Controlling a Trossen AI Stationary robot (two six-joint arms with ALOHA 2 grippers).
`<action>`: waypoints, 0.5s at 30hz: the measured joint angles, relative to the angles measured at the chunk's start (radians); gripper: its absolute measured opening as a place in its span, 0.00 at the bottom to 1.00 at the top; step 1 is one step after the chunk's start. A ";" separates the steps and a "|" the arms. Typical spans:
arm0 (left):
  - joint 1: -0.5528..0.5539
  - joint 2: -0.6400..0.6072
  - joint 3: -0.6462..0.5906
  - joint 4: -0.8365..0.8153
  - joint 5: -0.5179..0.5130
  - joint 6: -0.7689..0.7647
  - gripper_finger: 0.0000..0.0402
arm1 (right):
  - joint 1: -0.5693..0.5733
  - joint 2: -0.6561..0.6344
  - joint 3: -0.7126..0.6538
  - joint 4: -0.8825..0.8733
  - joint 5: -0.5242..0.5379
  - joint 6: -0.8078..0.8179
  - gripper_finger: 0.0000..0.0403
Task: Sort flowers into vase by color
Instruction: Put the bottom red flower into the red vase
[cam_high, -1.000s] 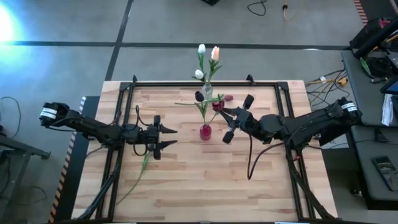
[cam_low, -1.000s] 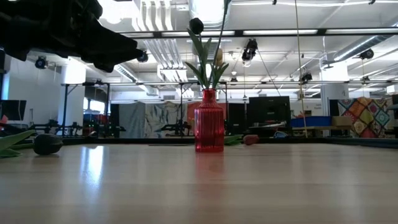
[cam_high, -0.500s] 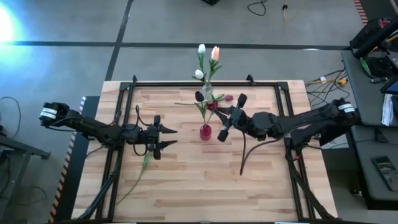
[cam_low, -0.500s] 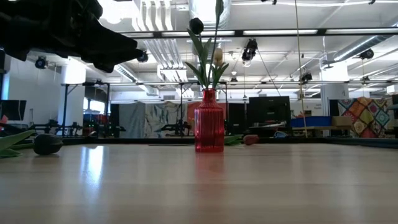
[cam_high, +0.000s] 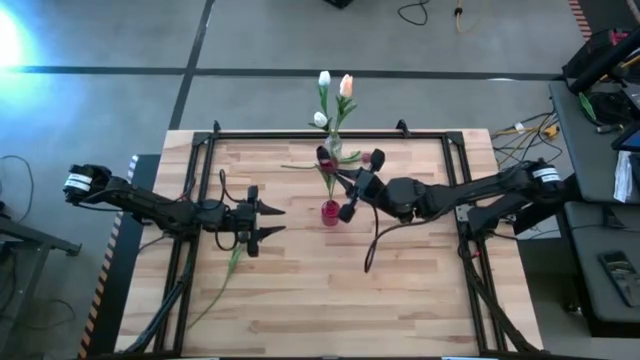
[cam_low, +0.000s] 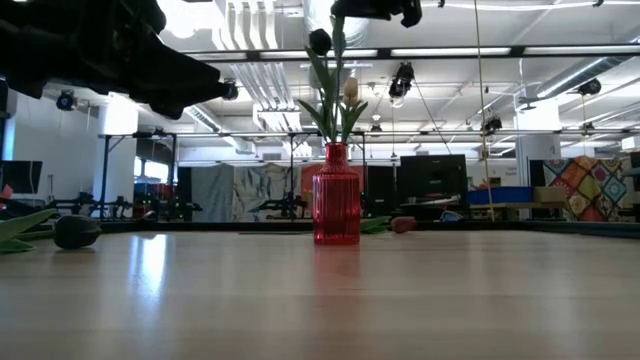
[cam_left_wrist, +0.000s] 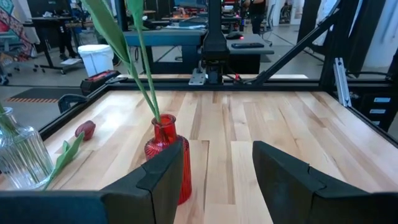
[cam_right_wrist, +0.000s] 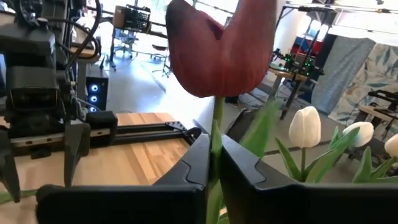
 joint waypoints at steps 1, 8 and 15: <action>0.000 0.000 0.000 -0.003 0.000 0.000 0.44 | 0.000 0.002 0.000 0.000 0.000 -0.001 0.08; 0.000 0.000 0.000 -0.004 0.000 -0.015 0.44 | 0.000 0.013 0.000 -0.008 0.000 0.019 0.27; 0.000 0.000 0.007 -0.035 0.000 -0.024 0.44 | 0.004 -0.003 0.000 -0.076 0.000 0.039 0.37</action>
